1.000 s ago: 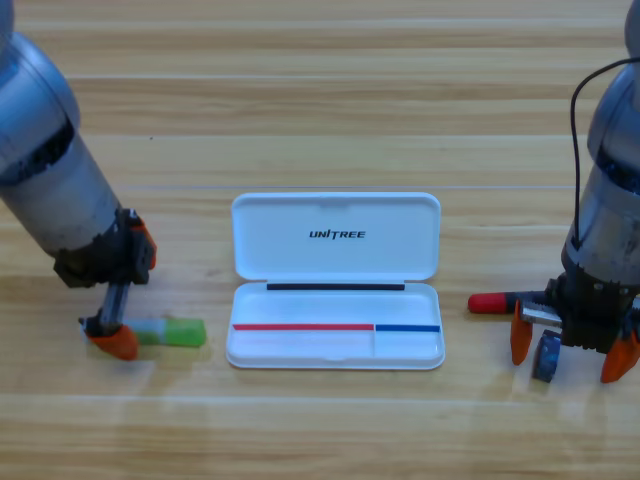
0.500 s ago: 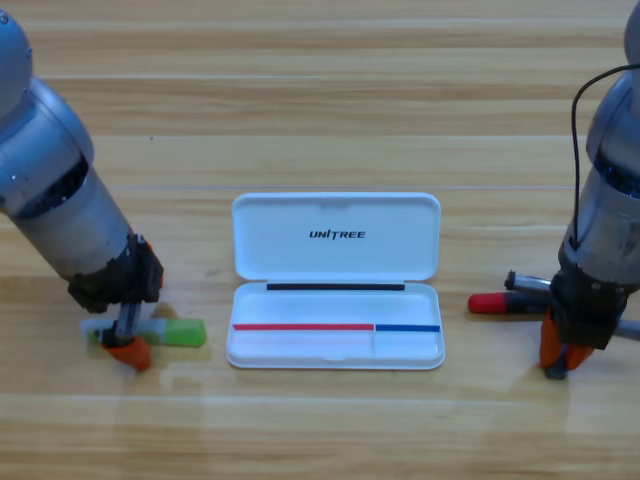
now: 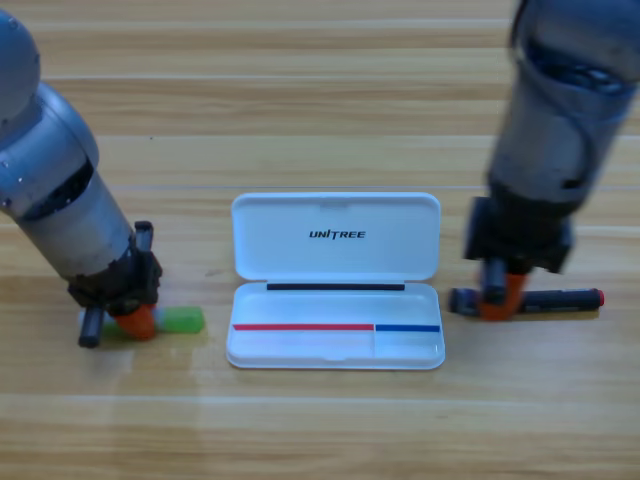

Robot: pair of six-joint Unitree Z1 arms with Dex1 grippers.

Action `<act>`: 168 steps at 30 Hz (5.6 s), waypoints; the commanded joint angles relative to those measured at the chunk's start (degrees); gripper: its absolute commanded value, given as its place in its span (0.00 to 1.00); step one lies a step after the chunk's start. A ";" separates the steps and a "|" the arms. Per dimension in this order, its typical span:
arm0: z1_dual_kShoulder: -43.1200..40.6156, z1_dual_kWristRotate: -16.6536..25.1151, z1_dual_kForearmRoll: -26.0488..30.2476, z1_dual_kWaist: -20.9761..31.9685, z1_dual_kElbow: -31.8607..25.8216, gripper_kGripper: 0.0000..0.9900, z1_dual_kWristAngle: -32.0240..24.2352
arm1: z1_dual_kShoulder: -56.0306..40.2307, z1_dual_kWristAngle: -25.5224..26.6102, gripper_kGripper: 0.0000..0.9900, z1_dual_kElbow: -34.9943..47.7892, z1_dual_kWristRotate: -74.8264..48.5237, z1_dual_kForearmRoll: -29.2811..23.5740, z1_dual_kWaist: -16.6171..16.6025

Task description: Clean up eraser and pencils

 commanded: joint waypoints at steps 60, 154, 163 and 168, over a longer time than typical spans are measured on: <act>14.57 -12.54 32.73 -16.32 -41.74 0.00 -0.62 | 3.67 -3.79 1.00 13.17 -21.71 -17.67 -14.49; -11.97 -2.08 36.25 5.65 -24.60 1.00 -8.35 | 22.66 -3.36 0.00 -23.04 -12.74 0.34 4.93; -11.45 -1.47 33.44 6.35 -21.79 1.00 -8.97 | 24.50 -4.15 0.00 -25.15 -12.39 0.34 5.02; -11.54 -1.03 31.33 8.99 -22.05 1.00 -9.14 | 24.59 -4.15 0.00 -25.50 -12.30 0.34 5.02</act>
